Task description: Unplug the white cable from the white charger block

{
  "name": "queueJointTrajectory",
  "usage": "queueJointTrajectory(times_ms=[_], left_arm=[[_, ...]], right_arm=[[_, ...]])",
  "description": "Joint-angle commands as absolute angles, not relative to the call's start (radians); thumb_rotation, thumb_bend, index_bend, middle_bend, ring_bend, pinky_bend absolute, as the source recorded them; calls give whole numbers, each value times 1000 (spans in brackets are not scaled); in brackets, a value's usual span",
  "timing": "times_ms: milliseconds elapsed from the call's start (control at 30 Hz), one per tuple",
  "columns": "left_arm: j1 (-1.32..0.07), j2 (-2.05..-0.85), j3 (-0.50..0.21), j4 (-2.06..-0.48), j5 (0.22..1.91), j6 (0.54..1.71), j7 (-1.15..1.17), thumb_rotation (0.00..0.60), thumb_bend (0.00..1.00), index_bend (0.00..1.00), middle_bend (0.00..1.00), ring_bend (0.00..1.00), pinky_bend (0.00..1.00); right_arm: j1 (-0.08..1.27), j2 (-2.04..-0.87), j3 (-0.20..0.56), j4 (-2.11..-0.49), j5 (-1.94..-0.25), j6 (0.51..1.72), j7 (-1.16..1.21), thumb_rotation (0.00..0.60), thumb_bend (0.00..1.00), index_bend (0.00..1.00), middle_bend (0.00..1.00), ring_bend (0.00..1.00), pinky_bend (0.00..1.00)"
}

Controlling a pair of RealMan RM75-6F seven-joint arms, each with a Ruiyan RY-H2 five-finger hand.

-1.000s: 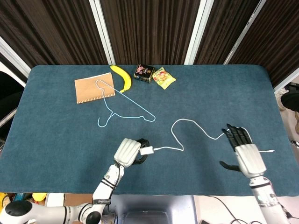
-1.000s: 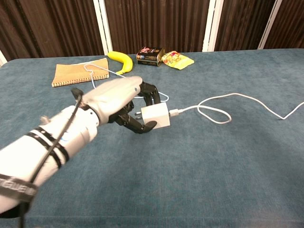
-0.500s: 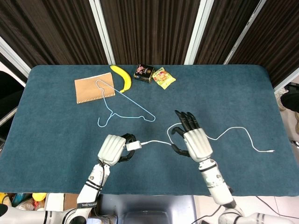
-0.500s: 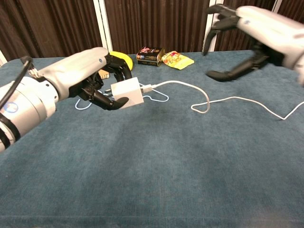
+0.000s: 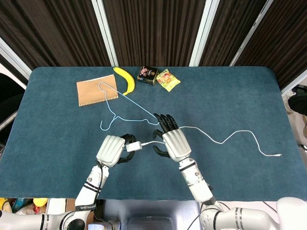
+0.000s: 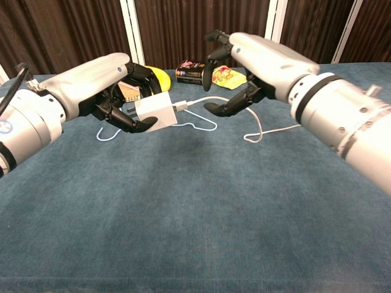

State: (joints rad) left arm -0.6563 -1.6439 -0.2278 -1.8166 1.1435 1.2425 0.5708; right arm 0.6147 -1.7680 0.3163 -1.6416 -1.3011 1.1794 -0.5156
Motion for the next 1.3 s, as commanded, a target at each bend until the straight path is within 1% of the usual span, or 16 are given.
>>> queueJointTrajectory(times_ms=[33,400,567,1033,1200,1267,1300], left_arm=[[-658,-1644,-226,-1814,1145,1243,569,600,563,718,774,1000,1000],[-662,-1648,-221,-1801,1155,1250,564,600,562,718,774,1000,1000],[-663,-1641,-222,-1799,1154,1249,558,600,563,718,775,1000,1000],[-661,-1628,-214,-1800,1170,1251,541,600,561,718,779,1000,1000],[-662,-1628,-211,-1804,1178,1254,542,600,560,718,780,1000,1000],[-662,-1627,-211,-1806,1180,1255,541,600,560,718,780,1000,1000],[-662,-1626,-211,-1807,1181,1255,541,600,560,718,780,1000,1000]], right_arm=[[634,-1788,326,-1627,-1282,1172,-521,600,417,625,128,0,0],[692,-1837,335,-1607,-1227,1151,-534,600,418,635,135,0,0],[709,-1852,333,-1598,-1217,1158,-542,600,473,653,136,0,0],[745,-1884,334,-1567,-1192,1170,-554,600,491,665,140,0,0],[753,-1888,337,-1569,-1179,1175,-559,600,546,711,164,0,0],[757,-1890,338,-1570,-1177,1177,-561,600,591,756,184,0,0],[758,-1891,339,-1570,-1175,1180,-562,600,598,774,192,0,0]])
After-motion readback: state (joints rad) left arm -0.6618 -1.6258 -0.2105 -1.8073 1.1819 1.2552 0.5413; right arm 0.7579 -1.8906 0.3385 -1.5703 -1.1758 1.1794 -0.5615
